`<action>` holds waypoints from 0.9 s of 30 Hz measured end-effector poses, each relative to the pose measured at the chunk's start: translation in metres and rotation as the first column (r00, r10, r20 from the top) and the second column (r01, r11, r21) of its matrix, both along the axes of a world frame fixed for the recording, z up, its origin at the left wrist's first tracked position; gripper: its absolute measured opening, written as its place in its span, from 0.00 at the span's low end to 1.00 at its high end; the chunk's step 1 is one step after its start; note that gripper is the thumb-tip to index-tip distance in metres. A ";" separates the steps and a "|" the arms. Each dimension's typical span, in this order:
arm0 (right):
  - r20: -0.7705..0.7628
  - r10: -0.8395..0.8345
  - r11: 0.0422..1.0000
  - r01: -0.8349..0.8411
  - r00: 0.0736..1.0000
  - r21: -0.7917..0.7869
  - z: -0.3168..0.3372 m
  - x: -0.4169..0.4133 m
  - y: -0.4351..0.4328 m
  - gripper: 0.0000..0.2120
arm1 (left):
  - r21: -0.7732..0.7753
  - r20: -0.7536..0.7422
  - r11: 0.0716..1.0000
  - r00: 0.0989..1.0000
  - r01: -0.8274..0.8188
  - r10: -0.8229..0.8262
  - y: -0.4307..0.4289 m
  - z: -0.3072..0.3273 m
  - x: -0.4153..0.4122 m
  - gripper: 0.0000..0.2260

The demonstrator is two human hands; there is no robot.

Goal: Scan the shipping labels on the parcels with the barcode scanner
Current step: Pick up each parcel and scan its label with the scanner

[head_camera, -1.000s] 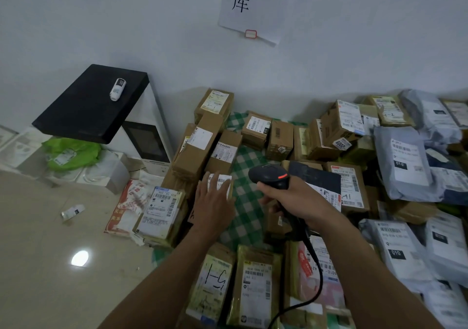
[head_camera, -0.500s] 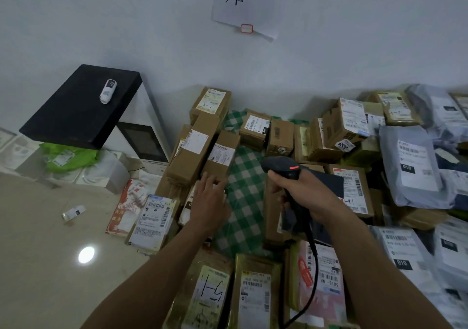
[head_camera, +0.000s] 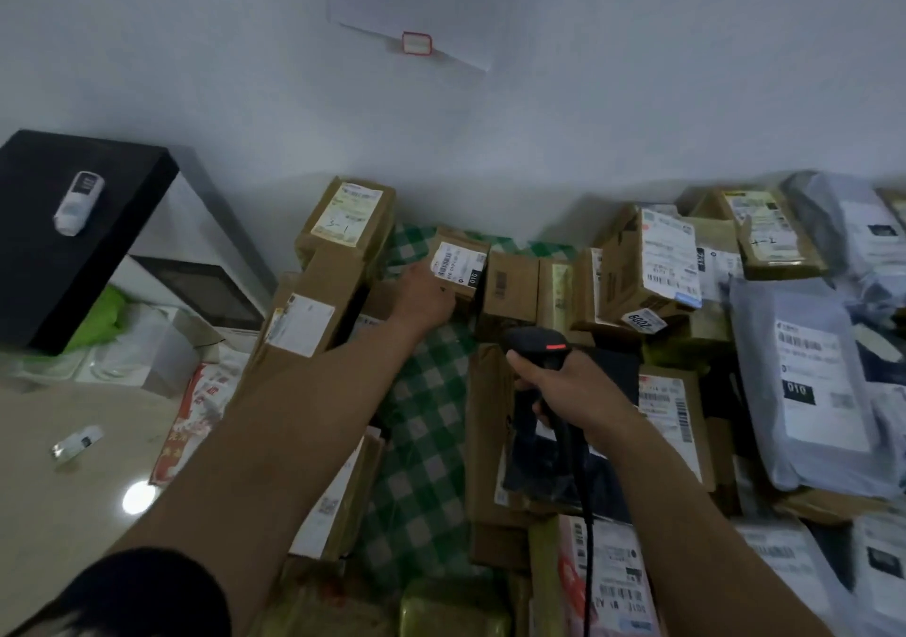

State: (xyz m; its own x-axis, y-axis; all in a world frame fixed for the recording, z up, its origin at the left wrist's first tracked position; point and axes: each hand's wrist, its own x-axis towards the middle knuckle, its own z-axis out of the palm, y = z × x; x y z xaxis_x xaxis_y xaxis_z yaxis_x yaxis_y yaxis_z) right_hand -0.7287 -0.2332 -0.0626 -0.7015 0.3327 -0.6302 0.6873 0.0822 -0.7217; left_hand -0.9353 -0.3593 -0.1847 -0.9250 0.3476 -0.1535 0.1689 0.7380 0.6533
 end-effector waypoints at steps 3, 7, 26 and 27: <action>0.020 -0.024 0.999 0.025 0.999 -0.041 -0.018 -0.001 0.010 0.08 | -0.032 0.040 0.999 0.999 0.003 -0.001 0.014 -0.013 -0.017 0.13; 0.030 -0.047 0.997 0.049 0.998 -0.061 -0.030 -0.002 0.016 0.11 | -0.133 0.123 0.991 0.991 -0.031 0.047 0.028 -0.038 -0.034 0.32; -0.007 -0.123 0.986 0.121 0.992 -0.114 -0.013 0.011 0.008 0.09 | 0.288 0.228 0.933 0.962 -0.217 0.153 0.018 0.004 -0.007 0.28; -0.016 -0.126 0.986 0.124 0.992 -0.111 -0.010 0.013 0.008 0.09 | 0.315 0.237 0.920 0.958 -0.235 0.164 0.018 0.008 -0.006 0.28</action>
State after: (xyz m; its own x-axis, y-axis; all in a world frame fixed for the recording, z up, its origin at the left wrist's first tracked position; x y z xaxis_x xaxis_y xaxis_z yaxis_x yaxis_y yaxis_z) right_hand -0.7160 -0.2251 -0.0730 -0.6737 0.3488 -0.6516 0.6701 -0.0835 -0.7375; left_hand -0.9410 -0.3416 -0.1763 -0.9420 0.2232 -0.2506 -0.1201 0.4731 0.8728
